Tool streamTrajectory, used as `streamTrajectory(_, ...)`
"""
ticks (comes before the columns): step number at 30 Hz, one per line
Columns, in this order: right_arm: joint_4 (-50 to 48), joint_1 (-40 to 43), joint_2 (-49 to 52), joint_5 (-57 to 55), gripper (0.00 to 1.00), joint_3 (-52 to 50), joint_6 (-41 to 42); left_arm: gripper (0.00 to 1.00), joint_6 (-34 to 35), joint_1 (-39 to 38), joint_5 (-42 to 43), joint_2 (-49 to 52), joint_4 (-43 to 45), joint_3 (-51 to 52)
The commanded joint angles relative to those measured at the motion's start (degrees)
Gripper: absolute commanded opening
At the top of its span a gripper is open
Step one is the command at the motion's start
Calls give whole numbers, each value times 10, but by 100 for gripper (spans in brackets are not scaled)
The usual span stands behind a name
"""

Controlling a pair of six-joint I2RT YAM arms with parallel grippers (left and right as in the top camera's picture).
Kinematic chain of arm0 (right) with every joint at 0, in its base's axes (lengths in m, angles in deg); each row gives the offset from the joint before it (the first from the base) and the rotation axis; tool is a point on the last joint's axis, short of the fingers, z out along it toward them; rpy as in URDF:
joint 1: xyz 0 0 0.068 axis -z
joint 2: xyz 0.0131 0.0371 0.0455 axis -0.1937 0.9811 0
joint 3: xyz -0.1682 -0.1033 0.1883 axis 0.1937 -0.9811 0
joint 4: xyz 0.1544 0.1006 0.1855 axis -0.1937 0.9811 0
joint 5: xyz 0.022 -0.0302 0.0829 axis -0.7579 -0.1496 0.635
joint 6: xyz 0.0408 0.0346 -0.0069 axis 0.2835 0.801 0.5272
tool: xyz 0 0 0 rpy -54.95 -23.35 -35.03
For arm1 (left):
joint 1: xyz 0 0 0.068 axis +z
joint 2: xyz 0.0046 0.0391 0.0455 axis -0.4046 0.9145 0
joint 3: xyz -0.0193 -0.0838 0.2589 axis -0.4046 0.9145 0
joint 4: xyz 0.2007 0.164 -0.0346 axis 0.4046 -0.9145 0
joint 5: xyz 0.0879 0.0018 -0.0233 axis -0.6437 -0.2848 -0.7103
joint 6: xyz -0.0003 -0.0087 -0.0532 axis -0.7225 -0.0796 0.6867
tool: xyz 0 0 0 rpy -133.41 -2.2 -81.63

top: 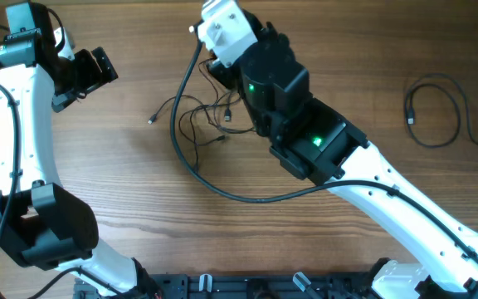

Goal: Untangle cables

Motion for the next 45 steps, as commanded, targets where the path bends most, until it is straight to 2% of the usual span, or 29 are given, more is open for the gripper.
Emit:
streamTrajectory(1, 55, 12, 25, 55, 60, 10, 94, 100, 5, 2, 9, 0, 0, -3)
streamTrajectory(4, 118, 26, 38, 191, 66, 10, 144, 100, 5, 2, 9, 0, 0, -3)
streamTrajectory(6, 151, 32, 58, 354, 67, 9, 140, 100, 5, 2, 9, 0, 0, -3)
streamTrajectory(8, 165, 32, 78, 415, 68, 9, 136, 100, 5, 2, 9, 0, 0, -3)
streamTrajectory(10, 174, 32, 96, 429, 67, 9, 139, 100, 5, 2, 9, 0, 0, -3)
streamTrajectory(11, 181, 32, 107, 431, 63, 9, 139, 100, 5, 2, 9, 0, 0, -3)
streamTrajectory(12, 187, 32, 117, 431, 54, 9, 139, 100, 5, 2, 9, 0, 0, -3)
streamTrajectory(14, 196, 32, 135, 431, 49, 9, 137, 100, 5, 2, 9, 0, 0, -3)
streamTrajectory(17, 208, 32, 168, 431, 44, 8, 138, 100, 5, 2, 9, 0, 0, -3)
streamTrajectory(22, 233, 33, 217, 431, 44, 8, 138, 100, 5, 2, 9, 0, 0, -3)
streamTrajectory(26, 233, 33, 247, 430, 25, 8, 137, 100, 5, 2, 9, 0, 0, -3)
streamTrajectory(28, 234, 33, 264, 430, 24, 8, 137, 100, 5, 2, 9, 0, 0, -3)
streamTrajectory(33, 237, 33, 289, 370, 26, 8, 137, 100, 5, 2, 9, 0, 0, -3)
streamTrajectory(35, 237, 33, 291, 355, 34, 8, 137, 100, 5, 2, 9, 0, 0, -3)
streamTrajectory(38, 230, 33, 292, 354, 40, 8, 137, 100, 5, 2, 9, 0, 0, -3)
streamTrajectory(45, 174, 34, 292, 354, 62, 8, 135, 100, 5, 2, 9, 0, 0, -3)
